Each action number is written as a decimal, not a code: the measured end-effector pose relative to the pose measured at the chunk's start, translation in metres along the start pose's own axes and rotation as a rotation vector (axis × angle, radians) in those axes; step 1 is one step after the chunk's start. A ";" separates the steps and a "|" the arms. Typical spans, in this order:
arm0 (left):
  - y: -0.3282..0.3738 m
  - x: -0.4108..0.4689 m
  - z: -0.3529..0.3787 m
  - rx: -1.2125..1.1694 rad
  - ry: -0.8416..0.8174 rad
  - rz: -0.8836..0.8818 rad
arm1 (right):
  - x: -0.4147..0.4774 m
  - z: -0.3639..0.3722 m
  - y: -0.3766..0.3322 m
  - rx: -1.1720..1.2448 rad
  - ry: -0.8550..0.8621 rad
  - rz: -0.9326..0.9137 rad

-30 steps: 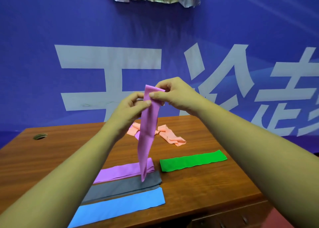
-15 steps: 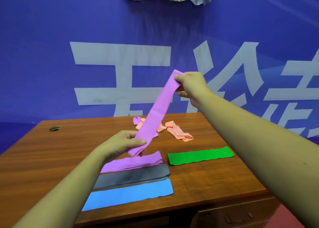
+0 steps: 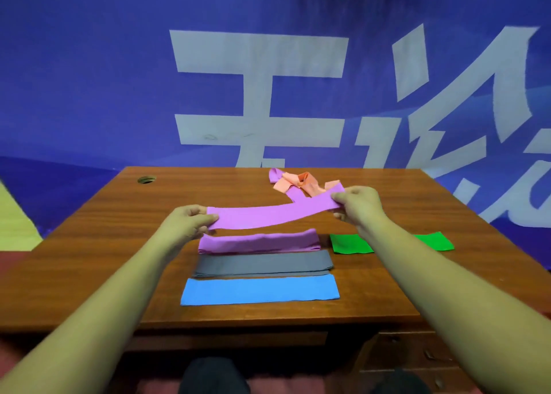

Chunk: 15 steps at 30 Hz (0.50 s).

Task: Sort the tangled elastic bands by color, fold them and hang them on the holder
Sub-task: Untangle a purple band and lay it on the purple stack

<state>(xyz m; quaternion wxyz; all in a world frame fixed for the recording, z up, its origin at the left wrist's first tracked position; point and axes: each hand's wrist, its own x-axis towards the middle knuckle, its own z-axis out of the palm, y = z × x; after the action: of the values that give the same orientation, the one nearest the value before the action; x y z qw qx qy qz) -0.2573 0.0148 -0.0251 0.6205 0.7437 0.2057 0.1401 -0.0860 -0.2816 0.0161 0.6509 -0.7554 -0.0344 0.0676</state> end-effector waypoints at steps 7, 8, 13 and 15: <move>-0.056 0.004 -0.001 0.197 0.197 -0.020 | -0.002 0.028 0.069 -0.253 0.021 -0.070; -0.063 0.007 -0.002 0.230 0.206 -0.011 | -0.001 0.031 0.075 -0.299 0.039 -0.092; -0.079 0.017 -0.007 0.333 0.225 0.008 | 0.006 0.041 0.094 -0.389 0.026 -0.089; -0.081 0.019 -0.005 0.364 0.236 0.017 | 0.010 0.046 0.099 -0.432 0.017 -0.076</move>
<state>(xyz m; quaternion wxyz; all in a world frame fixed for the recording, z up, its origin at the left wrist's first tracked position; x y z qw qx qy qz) -0.2538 0.0403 -0.1049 0.4464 0.8236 0.2924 0.1920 -0.0860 -0.2503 -0.0892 0.4763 -0.8760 -0.0712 0.0275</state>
